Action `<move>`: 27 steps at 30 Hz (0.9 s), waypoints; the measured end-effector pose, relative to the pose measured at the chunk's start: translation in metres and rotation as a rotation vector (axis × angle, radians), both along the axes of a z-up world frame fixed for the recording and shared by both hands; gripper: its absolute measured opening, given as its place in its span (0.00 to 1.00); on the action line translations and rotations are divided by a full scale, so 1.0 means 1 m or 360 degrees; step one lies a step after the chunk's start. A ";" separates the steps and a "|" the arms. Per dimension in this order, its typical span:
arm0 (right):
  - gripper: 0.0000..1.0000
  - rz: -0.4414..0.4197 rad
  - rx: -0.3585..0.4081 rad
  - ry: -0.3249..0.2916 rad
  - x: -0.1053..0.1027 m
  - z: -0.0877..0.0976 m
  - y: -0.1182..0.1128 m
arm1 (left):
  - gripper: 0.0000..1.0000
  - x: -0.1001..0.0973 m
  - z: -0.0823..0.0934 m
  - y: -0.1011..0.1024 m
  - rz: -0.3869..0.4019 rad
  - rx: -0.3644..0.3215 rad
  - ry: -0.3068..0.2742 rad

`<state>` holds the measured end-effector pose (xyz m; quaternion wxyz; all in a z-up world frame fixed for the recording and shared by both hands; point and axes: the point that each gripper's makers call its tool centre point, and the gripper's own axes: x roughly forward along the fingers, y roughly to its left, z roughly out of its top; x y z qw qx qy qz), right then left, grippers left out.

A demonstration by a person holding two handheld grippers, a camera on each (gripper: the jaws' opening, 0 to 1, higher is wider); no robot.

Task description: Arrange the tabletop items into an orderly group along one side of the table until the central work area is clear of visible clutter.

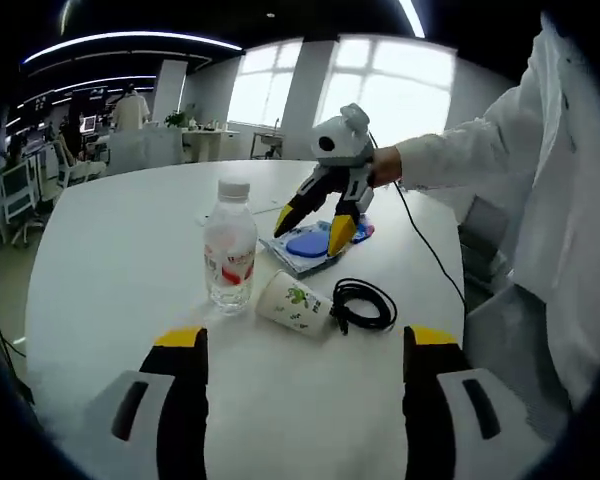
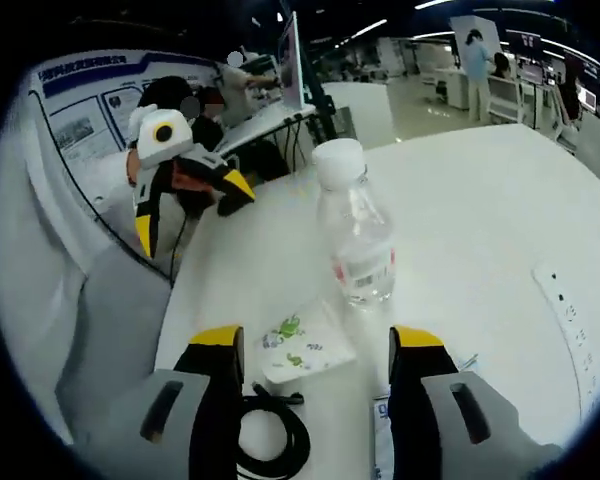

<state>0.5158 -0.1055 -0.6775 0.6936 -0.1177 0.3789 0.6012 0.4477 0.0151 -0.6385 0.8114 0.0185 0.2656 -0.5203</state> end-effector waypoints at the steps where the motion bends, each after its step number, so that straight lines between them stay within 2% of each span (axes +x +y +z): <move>1: 0.49 0.0024 -0.0025 0.0016 0.002 -0.005 0.001 | 0.81 0.000 -0.001 0.001 0.0013 -0.0007 0.0005; 5: 0.47 0.0143 -0.0057 0.0072 0.003 -0.015 0.007 | 0.80 0.002 -0.005 0.006 0.0046 0.0006 0.0014; 7: 0.40 0.0232 -0.0075 0.0125 -0.002 -0.019 0.010 | 0.80 0.003 -0.005 0.006 0.0054 0.0003 0.0016; 10: 0.34 0.0306 -0.0091 0.0146 -0.004 -0.026 0.014 | 0.79 0.005 -0.008 0.008 0.0068 0.0011 0.0021; 14: 0.34 0.0376 -0.0097 0.0198 -0.008 -0.030 0.018 | 0.78 0.006 -0.008 0.007 0.0081 0.0004 0.0019; 18: 0.27 0.0452 -0.0134 0.0255 -0.015 -0.038 0.015 | 0.77 0.006 -0.010 0.006 0.0080 0.0014 0.0025; 23: 0.10 0.0535 -0.0114 0.0326 -0.030 -0.033 0.010 | 0.77 0.007 -0.013 0.006 0.0087 0.0020 0.0029; 25: 0.07 0.0541 -0.0118 0.0341 -0.036 -0.030 0.010 | 0.76 0.007 -0.012 0.005 0.0092 0.0010 0.0030; 27: 0.03 0.0602 -0.0101 0.0415 -0.050 -0.024 0.007 | 0.75 0.006 -0.011 0.003 0.0085 0.0006 0.0029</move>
